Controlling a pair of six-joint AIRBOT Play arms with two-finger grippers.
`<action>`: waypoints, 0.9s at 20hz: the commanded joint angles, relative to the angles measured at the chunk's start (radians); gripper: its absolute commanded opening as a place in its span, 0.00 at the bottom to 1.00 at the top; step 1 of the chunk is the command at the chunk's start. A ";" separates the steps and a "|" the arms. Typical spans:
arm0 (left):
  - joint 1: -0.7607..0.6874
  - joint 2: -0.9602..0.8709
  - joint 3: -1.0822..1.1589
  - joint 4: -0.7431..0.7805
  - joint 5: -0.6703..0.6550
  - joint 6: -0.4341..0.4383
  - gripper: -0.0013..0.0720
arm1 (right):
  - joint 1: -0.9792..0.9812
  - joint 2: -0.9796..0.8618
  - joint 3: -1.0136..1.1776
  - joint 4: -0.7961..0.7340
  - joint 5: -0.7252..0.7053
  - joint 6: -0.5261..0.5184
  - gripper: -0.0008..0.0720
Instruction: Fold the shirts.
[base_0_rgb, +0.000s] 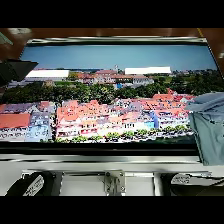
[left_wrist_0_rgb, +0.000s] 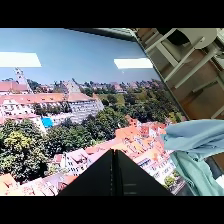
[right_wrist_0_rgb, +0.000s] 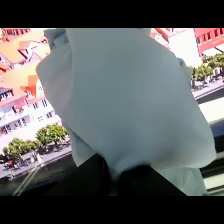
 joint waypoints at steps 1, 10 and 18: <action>0.000 -0.010 0.000 0.000 0.000 0.000 0.07 | -0.002 -0.007 -0.041 -0.166 0.082 0.031 0.11; 0.000 -0.012 0.000 0.000 0.000 0.000 0.07 | -0.031 -0.007 -0.473 -0.542 0.153 0.294 0.11; 0.000 -0.013 0.000 0.001 0.011 0.000 0.07 | -0.064 0.021 -0.555 -0.641 0.110 0.356 0.90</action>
